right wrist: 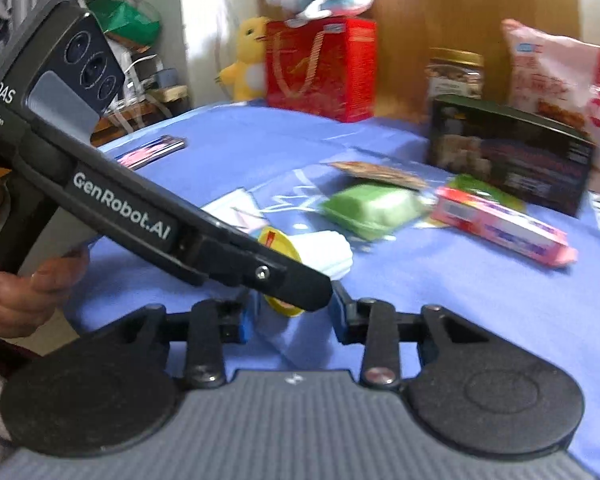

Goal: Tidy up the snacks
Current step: 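Carry the cup with the left tool into the black tin and release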

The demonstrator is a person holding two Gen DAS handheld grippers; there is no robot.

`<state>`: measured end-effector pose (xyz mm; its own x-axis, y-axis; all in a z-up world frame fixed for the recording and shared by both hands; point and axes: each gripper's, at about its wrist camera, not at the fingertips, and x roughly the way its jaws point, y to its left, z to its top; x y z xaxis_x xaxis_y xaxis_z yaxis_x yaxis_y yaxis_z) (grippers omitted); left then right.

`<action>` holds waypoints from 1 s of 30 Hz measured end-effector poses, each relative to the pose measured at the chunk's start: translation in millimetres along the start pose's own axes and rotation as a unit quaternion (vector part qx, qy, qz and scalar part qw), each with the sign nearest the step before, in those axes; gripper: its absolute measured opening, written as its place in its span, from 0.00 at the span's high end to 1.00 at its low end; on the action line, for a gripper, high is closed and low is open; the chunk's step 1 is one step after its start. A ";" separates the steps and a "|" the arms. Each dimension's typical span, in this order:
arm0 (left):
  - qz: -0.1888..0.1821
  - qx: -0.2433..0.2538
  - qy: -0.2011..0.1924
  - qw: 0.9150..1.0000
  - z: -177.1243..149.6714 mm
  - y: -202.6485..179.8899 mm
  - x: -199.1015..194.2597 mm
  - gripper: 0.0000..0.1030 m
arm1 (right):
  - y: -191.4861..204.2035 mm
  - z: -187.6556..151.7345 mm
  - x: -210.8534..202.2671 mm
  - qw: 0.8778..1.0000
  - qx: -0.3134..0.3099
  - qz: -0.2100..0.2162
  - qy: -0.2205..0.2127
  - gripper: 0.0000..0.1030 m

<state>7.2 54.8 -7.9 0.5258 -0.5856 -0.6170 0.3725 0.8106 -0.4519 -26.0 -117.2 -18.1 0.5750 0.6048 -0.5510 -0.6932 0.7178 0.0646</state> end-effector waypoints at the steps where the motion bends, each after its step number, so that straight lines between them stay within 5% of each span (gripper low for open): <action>1: -0.005 0.005 0.007 1.000 2.4 -5.0 6.7 0.54 | -6.0 -2.1 -5.6 1.000 0.009 -0.007 -0.005 0.62; 12: -0.043 0.072 0.042 0.996 25.3 -61.0 62.5 0.54 | -54.6 -25.9 -45.1 0.994 0.071 -0.081 -0.035 0.64; 30: -0.017 0.122 -0.045 0.991 150.7 -74.4 86.9 0.54 | -130.0 57.6 -23.2 0.983 0.019 -0.142 -0.114 0.63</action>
<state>140.5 -55.2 69.3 0.5721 -0.6188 -0.5384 0.5595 0.7744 -0.2955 75.8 -204.7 34.2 0.8279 0.4374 -0.3511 -0.4774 0.8781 -0.0318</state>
